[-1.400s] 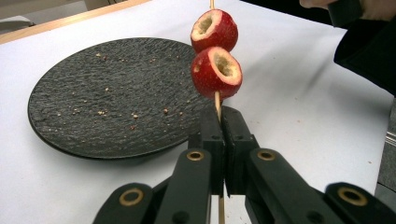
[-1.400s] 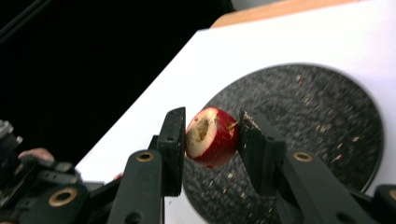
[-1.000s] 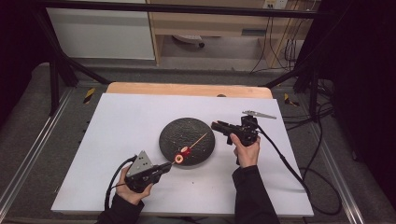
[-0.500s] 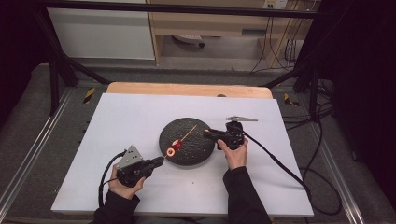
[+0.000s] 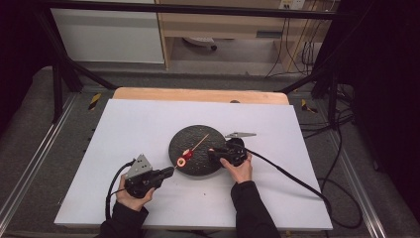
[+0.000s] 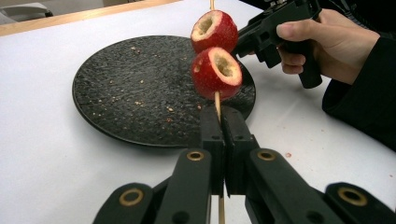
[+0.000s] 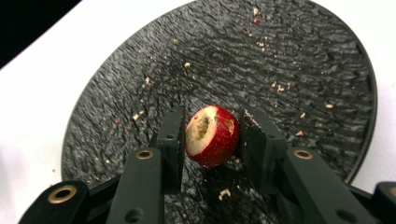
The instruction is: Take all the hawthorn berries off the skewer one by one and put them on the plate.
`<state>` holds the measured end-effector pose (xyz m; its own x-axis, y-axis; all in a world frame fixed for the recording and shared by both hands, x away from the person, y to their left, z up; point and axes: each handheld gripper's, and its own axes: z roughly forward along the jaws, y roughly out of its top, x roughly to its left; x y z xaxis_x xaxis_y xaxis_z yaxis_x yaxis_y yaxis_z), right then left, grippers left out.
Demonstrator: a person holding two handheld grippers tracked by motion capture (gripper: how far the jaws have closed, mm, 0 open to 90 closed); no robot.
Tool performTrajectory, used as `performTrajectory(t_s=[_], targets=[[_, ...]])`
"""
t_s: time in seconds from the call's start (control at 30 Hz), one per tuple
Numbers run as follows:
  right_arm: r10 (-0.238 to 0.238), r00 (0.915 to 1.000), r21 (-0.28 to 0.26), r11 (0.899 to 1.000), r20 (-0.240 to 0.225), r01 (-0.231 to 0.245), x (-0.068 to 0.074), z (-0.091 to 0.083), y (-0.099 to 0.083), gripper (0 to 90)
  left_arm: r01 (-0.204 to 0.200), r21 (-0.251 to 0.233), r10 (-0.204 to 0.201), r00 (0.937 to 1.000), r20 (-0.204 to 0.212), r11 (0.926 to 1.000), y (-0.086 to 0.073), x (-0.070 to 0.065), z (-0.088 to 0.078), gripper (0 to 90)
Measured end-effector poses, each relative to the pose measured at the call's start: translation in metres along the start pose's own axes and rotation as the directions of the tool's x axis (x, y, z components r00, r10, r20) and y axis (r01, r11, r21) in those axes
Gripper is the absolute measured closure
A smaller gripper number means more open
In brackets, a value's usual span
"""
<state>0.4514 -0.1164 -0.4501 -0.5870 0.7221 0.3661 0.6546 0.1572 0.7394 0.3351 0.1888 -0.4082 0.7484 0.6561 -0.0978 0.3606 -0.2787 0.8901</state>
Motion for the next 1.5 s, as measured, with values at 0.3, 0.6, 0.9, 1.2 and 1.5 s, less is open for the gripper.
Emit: performTrajectory(t_s=[0.3,0.6,0.9,1.2,1.5], targets=[[-0.024,0.9996,-0.033,0.999,-0.013,0.023,0.005,-0.019,0.009,45.1,-0.004,0.008,0.004,1.0,0.003,1.0,-0.001,-0.001,0.001,88.3],[-0.022,0.9978,-0.079,0.997,-0.063,0.017,0.018,-0.052,0.011,14.1,-0.016,0.019,0.016,0.9998,0.011,0.9997,-0.002,-0.007,0.006,88.2],[-0.029,0.9931,-0.096,0.995,-0.114,0.018,0.03,-0.069,-0.001,4.4,-0.031,0.033,0.03,0.9992,0.027,0.999,-0.002,-0.014,0.011,88.3],[-0.038,0.9877,-0.101,0.995,-0.152,0.023,0.039,-0.068,-0.015,5.5,-0.052,0.051,0.049,0.9977,0.047,0.9974,-0.004,-0.023,0.018,88.2],[-0.037,0.9816,-0.093,0.995,-0.188,0.02,0.043,-0.06,-0.022,14.0,-0.074,0.059,0.07,0.995,0.072,0.9955,-0.004,-0.033,0.025,88.2]])
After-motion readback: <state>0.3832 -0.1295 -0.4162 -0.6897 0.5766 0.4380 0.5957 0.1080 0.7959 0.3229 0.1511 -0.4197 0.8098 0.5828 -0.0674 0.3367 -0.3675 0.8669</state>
